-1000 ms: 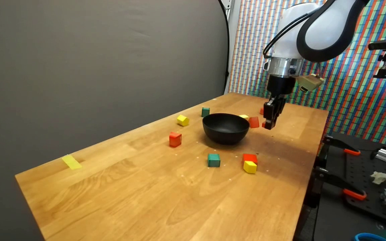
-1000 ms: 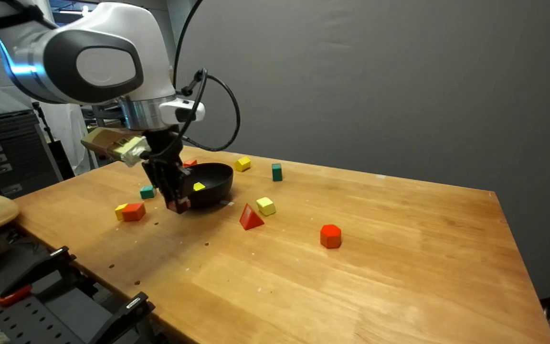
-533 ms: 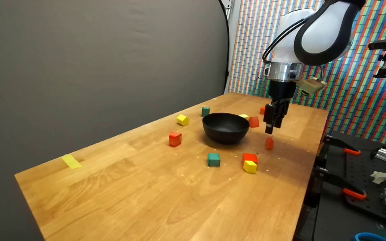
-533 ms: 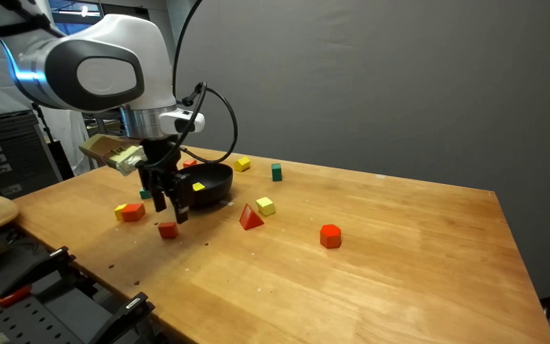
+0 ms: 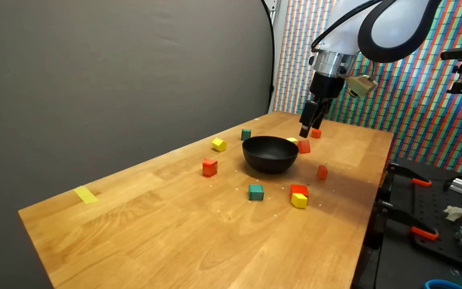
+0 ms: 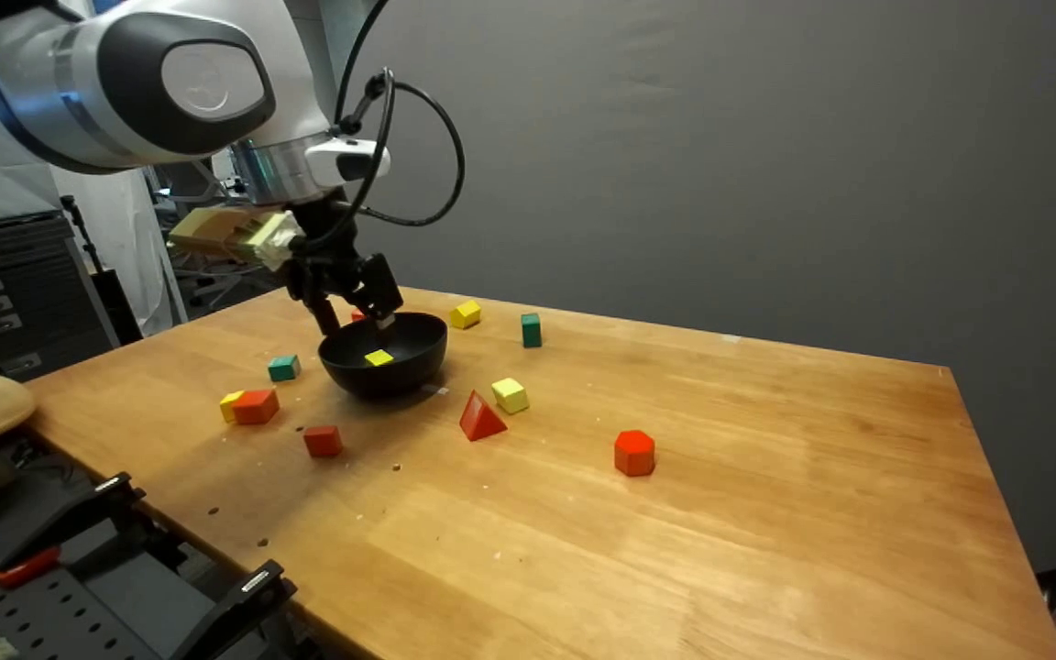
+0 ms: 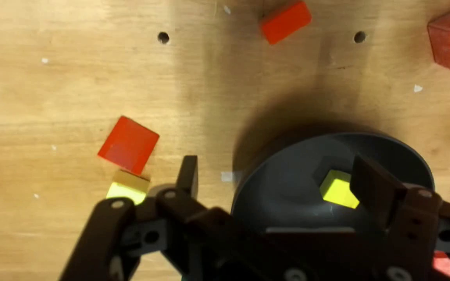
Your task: Remove all the objects in the black bowl and put them on the table
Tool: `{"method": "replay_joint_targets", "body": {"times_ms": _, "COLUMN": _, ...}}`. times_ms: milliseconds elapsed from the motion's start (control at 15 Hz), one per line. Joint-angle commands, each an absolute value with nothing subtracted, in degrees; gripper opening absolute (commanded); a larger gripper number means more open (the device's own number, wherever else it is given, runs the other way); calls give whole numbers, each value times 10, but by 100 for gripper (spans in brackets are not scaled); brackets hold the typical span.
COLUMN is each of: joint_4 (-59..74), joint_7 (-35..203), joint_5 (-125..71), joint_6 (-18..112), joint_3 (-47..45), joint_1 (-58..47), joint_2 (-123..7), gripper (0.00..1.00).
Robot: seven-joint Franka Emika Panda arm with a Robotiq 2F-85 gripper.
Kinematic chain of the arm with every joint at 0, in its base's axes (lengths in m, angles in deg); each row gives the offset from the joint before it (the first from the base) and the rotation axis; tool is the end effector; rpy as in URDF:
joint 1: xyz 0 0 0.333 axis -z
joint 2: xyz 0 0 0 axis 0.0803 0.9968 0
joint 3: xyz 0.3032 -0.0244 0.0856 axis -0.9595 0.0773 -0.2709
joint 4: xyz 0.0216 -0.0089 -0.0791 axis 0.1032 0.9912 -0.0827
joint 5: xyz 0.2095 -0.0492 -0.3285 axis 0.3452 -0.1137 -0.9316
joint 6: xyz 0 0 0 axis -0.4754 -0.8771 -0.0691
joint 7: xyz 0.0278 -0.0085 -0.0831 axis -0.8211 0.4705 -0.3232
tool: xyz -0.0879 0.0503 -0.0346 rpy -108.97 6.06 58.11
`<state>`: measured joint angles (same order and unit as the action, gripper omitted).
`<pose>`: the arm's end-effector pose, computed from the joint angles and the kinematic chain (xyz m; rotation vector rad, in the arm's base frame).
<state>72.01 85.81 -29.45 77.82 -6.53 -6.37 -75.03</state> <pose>0.4118 0.0297 0.2408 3.1135 0.0550 0.2624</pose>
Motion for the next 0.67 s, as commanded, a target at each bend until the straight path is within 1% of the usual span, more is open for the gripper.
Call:
{"method": "replay_joint_targets", "body": {"times_ms": 0, "joint_4": 692, "joint_7": 836, "joint_5": -266, "joint_6": 801, "joint_3": -75, "joint_1": -73, "joint_2": -724, "gripper": 100}}
{"method": "replay_joint_targets", "body": {"times_ms": 400, "joint_4": 605, "joint_7": 789, "joint_5": -220, "joint_6": 824, "joint_3": -103, "joint_1": -78, "joint_2": -613, "gripper": 100}}
{"method": "replay_joint_targets", "body": {"times_ms": 600, "joint_4": 551, "joint_7": 771, "joint_5": -205, "joint_6": 814, "joint_3": -126, "joint_1": -68, "joint_2": -563, "gripper": 100}}
